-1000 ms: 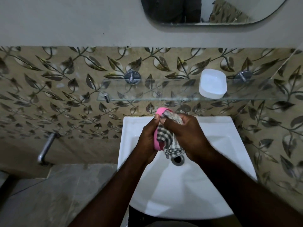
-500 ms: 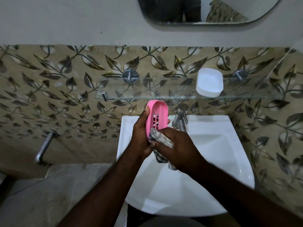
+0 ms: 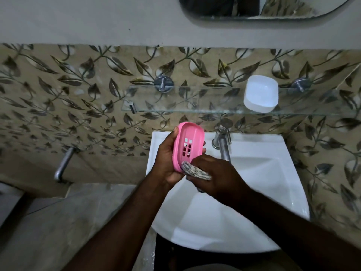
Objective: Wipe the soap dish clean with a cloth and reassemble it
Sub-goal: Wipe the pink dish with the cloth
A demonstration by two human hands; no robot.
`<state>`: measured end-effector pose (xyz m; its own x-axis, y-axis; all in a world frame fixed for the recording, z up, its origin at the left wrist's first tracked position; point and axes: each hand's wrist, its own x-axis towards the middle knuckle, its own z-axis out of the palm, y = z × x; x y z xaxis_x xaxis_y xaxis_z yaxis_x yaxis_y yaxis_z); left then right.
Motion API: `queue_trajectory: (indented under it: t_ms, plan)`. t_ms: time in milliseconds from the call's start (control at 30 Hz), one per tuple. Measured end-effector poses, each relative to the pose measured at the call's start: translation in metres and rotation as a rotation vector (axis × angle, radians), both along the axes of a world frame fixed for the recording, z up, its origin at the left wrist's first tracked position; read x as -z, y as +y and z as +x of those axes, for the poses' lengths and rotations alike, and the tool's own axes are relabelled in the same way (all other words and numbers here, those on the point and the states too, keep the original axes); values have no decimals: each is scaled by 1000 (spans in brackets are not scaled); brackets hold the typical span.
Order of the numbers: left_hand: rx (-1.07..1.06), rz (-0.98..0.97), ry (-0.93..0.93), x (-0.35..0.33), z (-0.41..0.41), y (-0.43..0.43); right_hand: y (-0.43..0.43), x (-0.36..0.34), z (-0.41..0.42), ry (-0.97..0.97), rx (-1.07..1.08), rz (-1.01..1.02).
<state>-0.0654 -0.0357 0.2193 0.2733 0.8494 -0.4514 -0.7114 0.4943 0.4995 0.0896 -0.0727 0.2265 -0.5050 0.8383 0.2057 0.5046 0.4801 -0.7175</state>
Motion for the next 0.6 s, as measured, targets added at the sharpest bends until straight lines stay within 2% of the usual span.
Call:
queue_trajectory:
  t_ms: [67, 167, 267, 367, 500, 600]
  plan:
    - [11, -79, -13, 3, 0, 0, 6, 7, 9, -66, -33, 22]
    - [-18, -131, -42, 7, 2, -2, 9, 7, 2, -28, -8, 13]
    - [-79, -32, -74, 12, 2, -8, 10, -2, -6, -13, 38, -79]
    - [-187, 128, -48, 19, 13, -16, 9, -13, -12, 134, 88, -276]
    - [-329, 203, -80, 26, 31, -25, 3, -9, -24, 199, 169, -220]
    - [-314, 212, -102, 25, 31, -25, -2, -2, -11, 75, 36, -60]
